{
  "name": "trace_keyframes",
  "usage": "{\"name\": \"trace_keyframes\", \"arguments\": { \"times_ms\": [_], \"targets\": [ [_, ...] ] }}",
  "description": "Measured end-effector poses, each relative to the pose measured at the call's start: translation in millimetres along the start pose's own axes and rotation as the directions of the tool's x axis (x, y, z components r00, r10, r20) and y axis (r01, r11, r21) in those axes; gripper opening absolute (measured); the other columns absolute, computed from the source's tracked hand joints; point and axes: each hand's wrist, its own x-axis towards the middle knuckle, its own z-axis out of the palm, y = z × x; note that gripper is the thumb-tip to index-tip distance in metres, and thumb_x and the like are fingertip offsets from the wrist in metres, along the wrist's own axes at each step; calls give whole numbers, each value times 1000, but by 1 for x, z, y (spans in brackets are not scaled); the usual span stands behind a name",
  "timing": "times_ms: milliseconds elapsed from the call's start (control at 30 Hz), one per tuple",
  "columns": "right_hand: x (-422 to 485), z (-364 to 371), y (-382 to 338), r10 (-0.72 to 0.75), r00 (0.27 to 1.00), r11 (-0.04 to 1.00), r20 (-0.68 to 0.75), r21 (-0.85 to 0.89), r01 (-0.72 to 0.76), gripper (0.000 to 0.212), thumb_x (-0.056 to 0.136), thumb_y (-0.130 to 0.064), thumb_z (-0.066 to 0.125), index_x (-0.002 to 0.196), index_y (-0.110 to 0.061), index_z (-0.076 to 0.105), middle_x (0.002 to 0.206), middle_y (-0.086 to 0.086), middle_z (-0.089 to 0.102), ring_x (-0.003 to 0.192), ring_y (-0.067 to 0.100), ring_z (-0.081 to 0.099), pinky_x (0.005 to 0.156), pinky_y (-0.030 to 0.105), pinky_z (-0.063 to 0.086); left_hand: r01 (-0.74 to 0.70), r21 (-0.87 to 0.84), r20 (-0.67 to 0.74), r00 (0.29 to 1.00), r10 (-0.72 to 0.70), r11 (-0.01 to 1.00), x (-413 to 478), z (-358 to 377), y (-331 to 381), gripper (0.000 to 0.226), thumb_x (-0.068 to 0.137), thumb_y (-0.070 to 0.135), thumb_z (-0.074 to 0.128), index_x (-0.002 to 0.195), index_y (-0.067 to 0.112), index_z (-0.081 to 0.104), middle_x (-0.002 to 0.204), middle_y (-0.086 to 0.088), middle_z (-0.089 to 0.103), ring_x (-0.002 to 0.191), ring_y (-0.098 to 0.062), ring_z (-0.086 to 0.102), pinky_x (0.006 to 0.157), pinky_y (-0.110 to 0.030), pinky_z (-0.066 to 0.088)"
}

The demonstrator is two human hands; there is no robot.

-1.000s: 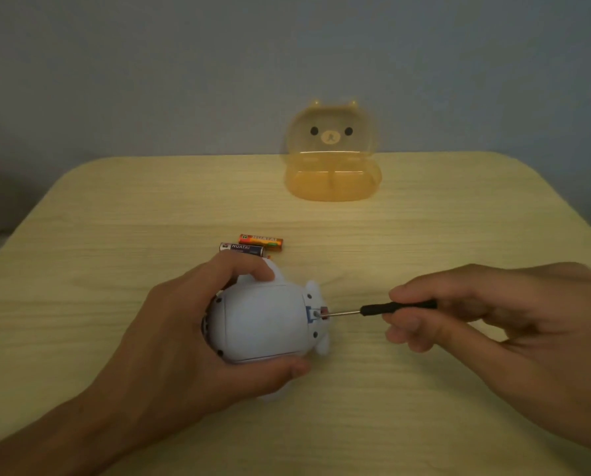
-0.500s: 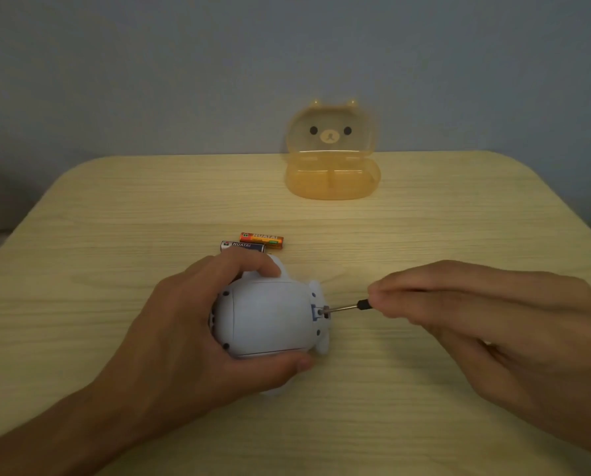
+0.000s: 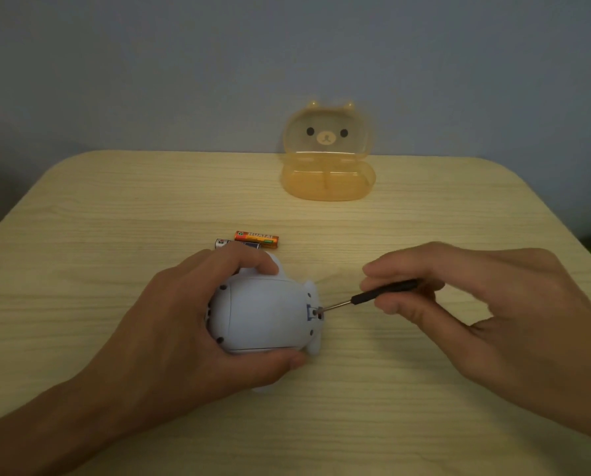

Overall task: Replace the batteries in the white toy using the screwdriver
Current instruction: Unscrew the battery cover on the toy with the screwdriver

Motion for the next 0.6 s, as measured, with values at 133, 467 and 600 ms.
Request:
{"name": "trace_keyframes", "arguments": {
  "times_ms": [133, 467, 600],
  "targets": [
    [1, 0, -5, 67, 998, 989, 16, 132, -69, 20, 88, -38, 69, 93, -22, 79, 66, -25, 69, 57, -2, 68, 55, 3, 48, 4, -3, 3, 1000, -4, 1000, 2, 1, 0, 68, 55, 75, 81, 113, 47, 57, 120, 25, 65, 98, 0, 67, 71, -16, 51],
    [-3, -2, 2, -16, 998, 1000, -58, 23, 17, 19, 90, -20, 76, 108, -16, 80, 97, -16, 78, 86, -5, 74, 78, 15, 58, -4, 2, 21, 1000, 4, 1000, 4, 0, 3, 67, 57, 73, 81, 112, 44, 58, 119, 29, 63, 98, 4, 65, 71, -8, 48],
    [-3, -3, 0, 24, 1000, 992, -10, 124, -22, 23, 90, -29, 69, 106, -18, 80, 88, -20, 77, 76, -16, 69, 68, 4, 54, 3, 12, 22, 1000, -4, 1000, 4, -1, 4, 67, 56, 75, 81, 111, 44, 58, 117, 28, 63, 96, 1, 66, 69, -10, 48]
  ]
}}
